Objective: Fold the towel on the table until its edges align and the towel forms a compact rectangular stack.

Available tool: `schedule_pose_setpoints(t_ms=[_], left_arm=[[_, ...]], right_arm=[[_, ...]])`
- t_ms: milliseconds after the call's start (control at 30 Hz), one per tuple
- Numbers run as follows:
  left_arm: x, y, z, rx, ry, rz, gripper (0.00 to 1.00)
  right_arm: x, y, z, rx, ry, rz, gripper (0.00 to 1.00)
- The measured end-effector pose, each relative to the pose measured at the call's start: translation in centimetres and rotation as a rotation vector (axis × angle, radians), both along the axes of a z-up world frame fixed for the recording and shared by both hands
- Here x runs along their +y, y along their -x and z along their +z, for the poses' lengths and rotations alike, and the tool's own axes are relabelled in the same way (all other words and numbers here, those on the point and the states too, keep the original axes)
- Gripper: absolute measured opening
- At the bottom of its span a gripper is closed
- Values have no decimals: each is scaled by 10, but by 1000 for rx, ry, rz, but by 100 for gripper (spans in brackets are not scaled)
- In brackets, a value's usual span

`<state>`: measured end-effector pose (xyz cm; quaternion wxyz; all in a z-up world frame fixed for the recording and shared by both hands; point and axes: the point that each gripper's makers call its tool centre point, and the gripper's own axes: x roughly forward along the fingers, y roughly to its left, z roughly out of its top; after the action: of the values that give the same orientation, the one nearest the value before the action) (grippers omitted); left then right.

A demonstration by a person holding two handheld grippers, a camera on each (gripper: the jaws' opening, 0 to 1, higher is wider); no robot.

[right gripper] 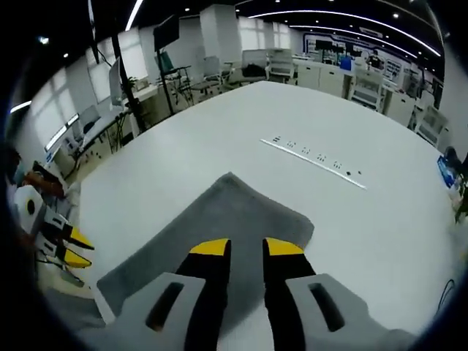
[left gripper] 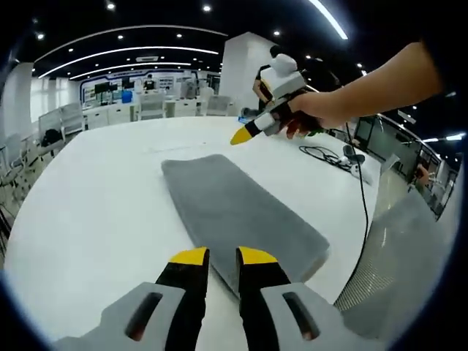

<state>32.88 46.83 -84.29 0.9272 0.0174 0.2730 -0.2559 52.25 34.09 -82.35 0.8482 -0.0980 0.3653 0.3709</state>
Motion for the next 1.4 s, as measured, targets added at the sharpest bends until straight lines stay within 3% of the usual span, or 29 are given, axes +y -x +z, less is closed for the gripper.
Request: schedule_pose_setpoints(t_ms=[267,467,567,633,767,867,1000,1400], left_arm=[[-23,1,-19,41,-60,-69,14],[-19,-3,-36,94,-111,-53,14],[-13,3,-52,157,-176,-61,15],[-12,6,-56,169,-179,-61,15],[-10,5,-53,167,-164,-53,15],[-8,-6,-42,116,-151,-34,15],[-4,-20,-40,118,-157,-23,15],[-6,-30,-57,166,-210,-86,16]], right_arm=[[-16,30,-11,32,-17,16,15],[-19,53,-26,58,3,40,15],[-20,58,-28,65,1,44,15],[-22,62,-31,70,9,51,15],[-25,76,-38,90,10,68,15],[-27,84,-44,104,9,66,15],[-29,99,-57,132,24,84,17],[-26,126,-74,164,63,139,21]])
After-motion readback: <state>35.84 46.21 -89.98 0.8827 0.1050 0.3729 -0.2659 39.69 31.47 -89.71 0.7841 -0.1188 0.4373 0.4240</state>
